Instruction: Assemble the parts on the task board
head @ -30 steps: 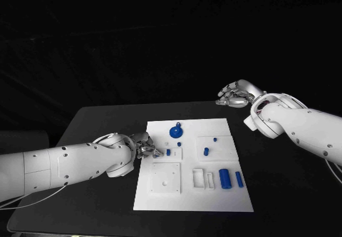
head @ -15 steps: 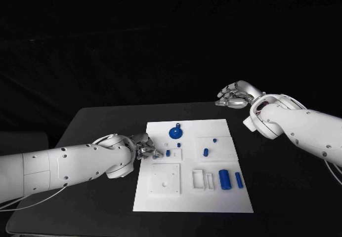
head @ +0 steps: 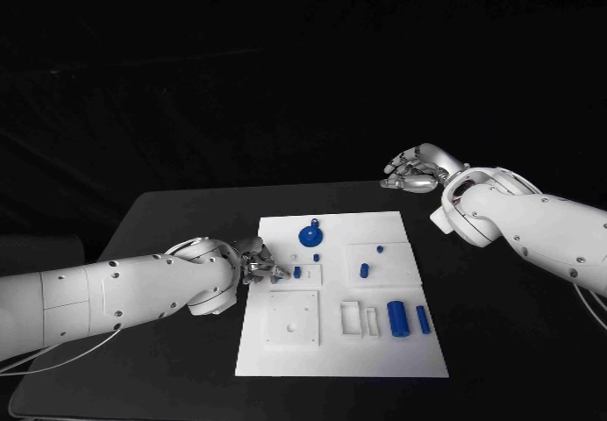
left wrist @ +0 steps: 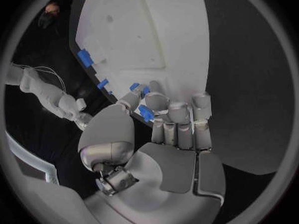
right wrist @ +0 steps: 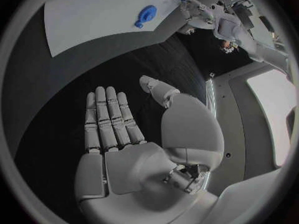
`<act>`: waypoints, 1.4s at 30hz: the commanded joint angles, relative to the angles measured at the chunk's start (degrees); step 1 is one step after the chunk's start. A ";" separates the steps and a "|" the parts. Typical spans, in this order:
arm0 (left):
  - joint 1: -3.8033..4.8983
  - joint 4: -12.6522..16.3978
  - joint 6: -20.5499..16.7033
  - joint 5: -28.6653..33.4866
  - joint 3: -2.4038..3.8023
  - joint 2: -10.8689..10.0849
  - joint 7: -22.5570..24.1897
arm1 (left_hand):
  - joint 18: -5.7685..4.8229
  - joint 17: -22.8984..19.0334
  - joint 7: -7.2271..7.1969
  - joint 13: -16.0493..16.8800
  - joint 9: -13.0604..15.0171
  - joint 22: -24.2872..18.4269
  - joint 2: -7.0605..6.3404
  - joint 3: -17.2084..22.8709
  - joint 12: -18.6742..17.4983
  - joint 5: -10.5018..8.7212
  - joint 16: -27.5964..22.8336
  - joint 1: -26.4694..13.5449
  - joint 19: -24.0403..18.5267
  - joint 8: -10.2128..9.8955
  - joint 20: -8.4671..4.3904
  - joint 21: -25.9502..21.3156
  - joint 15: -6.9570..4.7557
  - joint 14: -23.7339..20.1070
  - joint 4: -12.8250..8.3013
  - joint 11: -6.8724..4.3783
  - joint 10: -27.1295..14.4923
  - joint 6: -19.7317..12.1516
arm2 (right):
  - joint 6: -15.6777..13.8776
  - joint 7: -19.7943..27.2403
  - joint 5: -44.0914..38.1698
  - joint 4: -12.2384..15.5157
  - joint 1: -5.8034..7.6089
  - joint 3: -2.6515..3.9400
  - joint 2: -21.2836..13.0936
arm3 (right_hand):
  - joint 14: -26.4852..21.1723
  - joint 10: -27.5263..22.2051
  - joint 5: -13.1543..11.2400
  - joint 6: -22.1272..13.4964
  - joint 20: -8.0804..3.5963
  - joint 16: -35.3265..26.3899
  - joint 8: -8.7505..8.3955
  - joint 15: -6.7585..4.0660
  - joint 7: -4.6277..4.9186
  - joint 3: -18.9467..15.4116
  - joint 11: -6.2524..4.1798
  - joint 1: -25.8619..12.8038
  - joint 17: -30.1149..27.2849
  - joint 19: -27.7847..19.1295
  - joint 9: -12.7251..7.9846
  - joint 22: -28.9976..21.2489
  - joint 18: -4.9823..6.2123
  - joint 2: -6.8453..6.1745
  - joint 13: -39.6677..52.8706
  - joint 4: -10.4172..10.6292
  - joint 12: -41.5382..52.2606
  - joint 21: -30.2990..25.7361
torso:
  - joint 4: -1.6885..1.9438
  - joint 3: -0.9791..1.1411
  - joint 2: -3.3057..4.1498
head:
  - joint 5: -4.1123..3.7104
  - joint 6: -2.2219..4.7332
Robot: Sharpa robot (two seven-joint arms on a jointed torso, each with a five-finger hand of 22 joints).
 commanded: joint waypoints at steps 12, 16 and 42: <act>0.04 0.13 -0.60 0.90 0.31 0.08 0.01 | 0.92 -0.19 0.23 -0.30 -0.33 0.12 -2.56 0.79 -0.16 -1.46 -0.14 -0.36 0.13 0.02 -7.82 -0.36 -0.44 -0.04 3.06 0.01 -0.37 -0.59 | 0.76 0.60 -0.03 -0.06 -0.09 0.02 0.07 | -0.09 0.40 0.31 -0.56 0.11 -0.23 0.23 0.28 0.36 -0.44 -0.10 -0.47 -0.15 -0.36 -0.11 0.14 -0.87 0.02 -0.13 0.06 -0.40 -0.36 | 0.05 0.00 0.01 | -0.07 -0.04; 0.20 0.13 -0.56 0.92 0.37 0.11 0.10 | 0.94 -0.20 0.23 -0.31 -0.35 0.13 -2.56 0.89 -0.17 -1.49 -0.14 -0.18 0.14 0.03 -7.83 -0.36 -0.45 -0.05 3.12 0.00 -0.37 -0.61 | 0.81 0.59 -0.03 -0.10 -0.13 0.02 0.09 | -0.11 0.41 0.33 -0.56 0.11 -0.24 0.23 0.28 0.36 -0.46 -0.10 -0.47 -0.17 -0.37 -0.12 0.16 -0.87 0.03 -0.15 0.07 -0.43 -0.38 | 0.05 -0.01 -0.01 | -0.06 -0.09; 0.31 -0.29 1.04 5.42 0.51 0.29 1.35 | 0.61 -0.74 0.87 -0.40 -0.54 0.54 4.26 0.83 -1.21 -0.66 -1.12 4.32 -0.86 -2.01 -7.48 -0.72 -0.11 -0.93 -0.86 0.41 -1.27 -2.25 | 1.29 0.52 -0.03 -0.25 -0.32 0.02 0.08 | -0.16 0.52 0.44 -0.59 0.14 -0.27 0.24 0.32 0.38 -0.60 -0.09 -0.55 -0.35 -0.42 -0.18 0.30 -0.88 0.14 -0.25 0.23 -0.63 -0.50 | 0.03 -0.02 -0.05 | -0.06 -0.09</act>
